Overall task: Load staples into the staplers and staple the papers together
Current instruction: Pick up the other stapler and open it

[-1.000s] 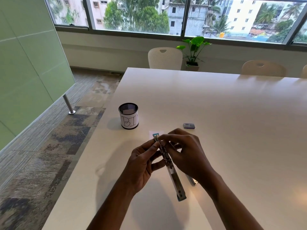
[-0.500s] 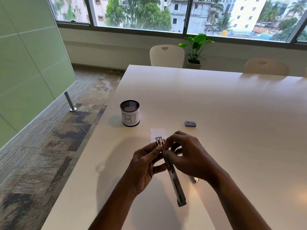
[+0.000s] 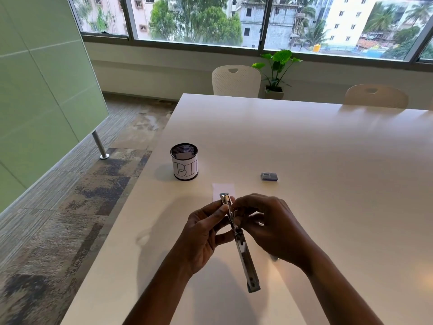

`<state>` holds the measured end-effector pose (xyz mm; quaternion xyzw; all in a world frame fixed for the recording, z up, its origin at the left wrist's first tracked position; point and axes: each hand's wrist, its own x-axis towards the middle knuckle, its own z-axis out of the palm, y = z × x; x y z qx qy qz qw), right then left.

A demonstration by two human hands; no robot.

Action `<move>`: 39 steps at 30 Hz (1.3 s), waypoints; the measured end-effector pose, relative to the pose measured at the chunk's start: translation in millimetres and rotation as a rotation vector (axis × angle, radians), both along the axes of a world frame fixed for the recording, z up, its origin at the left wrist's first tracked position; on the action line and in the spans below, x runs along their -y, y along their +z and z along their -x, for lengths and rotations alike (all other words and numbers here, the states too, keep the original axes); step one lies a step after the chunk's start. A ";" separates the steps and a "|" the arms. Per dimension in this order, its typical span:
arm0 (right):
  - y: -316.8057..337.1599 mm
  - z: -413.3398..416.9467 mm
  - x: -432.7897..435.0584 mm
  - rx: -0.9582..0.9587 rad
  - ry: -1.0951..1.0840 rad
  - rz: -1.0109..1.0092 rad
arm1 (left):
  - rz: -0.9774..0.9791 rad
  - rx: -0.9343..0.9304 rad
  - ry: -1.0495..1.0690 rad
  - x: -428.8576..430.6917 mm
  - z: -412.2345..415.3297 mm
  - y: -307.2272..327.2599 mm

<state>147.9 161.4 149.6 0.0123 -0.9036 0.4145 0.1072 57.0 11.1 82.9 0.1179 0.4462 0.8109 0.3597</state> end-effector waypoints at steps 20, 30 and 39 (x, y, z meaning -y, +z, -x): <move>-7.4 -6.9 -8.3 -0.128 -0.048 0.114 | -0.031 0.051 -0.018 2.2 -0.5 3.5; -2.1 6.3 -0.4 -0.101 -0.035 -0.233 | 0.026 -0.023 -0.048 3.2 -7.5 7.2; 2.6 -4.0 -1.6 0.006 -0.018 -0.180 | 0.051 0.013 -0.035 5.0 -11.8 5.7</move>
